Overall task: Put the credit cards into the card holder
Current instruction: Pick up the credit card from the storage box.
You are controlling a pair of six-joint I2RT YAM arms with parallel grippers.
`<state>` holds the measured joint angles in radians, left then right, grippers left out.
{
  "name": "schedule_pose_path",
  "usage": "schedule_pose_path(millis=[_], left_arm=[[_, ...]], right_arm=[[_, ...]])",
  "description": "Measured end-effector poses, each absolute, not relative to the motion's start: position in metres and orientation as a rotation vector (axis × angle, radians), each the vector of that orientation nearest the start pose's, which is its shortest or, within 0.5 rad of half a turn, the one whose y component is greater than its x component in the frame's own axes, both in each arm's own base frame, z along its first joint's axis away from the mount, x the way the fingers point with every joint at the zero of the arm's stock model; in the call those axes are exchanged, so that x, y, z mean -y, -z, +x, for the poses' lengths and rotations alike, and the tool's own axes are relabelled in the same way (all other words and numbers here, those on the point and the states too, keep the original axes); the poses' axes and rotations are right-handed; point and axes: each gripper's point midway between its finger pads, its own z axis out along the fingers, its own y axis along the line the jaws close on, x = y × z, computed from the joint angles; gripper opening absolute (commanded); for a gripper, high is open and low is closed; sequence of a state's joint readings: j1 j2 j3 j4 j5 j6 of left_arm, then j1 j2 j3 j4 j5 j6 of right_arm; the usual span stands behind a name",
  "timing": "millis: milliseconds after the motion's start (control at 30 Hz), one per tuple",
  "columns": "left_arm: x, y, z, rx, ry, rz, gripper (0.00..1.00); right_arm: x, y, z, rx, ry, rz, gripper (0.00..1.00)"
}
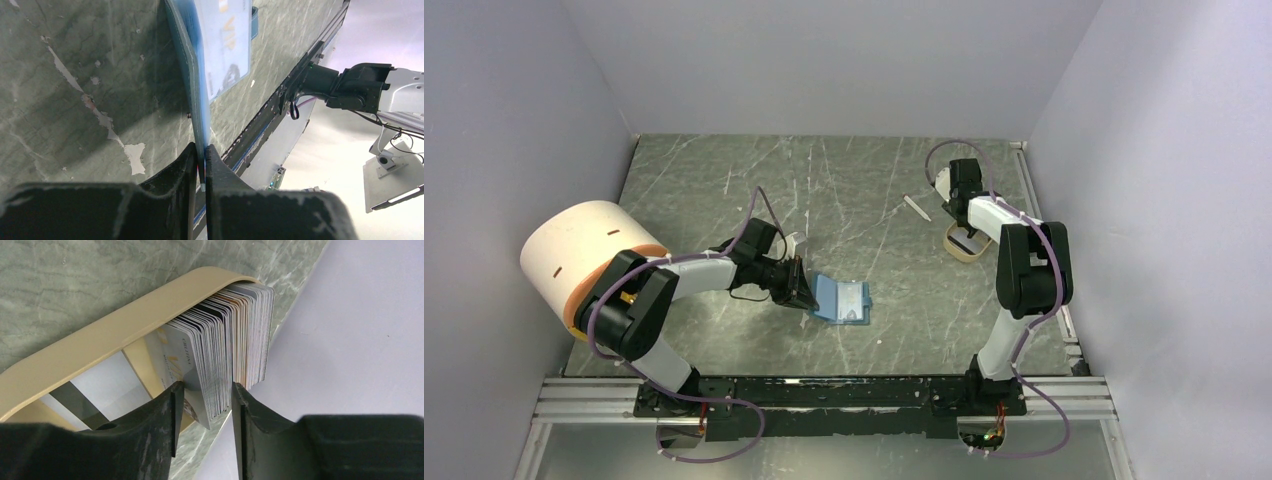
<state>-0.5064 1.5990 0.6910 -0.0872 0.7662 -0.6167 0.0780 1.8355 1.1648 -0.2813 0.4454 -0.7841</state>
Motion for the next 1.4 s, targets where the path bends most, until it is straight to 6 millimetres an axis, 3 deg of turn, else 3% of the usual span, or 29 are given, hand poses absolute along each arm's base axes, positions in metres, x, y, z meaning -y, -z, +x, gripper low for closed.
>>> schedule_pose_path(millis=[333, 800, 1000, 1167, 1400], left_arm=[[0.266, -0.049, 0.192, -2.752, 1.366, 0.176, 0.13], [0.266, -0.049, 0.192, -2.752, 1.366, 0.176, 0.13], [0.266, -0.049, 0.192, -2.752, 1.366, 0.176, 0.13], [0.266, -0.049, 0.192, -2.752, 1.366, 0.175, 0.13], [0.266, -0.048, 0.193, -2.752, 1.364, 0.174, 0.12]], right_arm=[[0.070, -0.071, 0.428, -2.423, 0.844, -0.901, 0.35], [0.071, -0.078, 0.428, -2.414, 0.854, -0.890, 0.19], [0.069, -0.076, 0.422, -2.442, 0.833, -0.894, 0.00], [0.066, -0.078, 0.416, -2.470, 0.792, -0.894, 0.00], [0.054, -0.096, 0.418, -2.489, 0.728, -0.849, 0.00]])
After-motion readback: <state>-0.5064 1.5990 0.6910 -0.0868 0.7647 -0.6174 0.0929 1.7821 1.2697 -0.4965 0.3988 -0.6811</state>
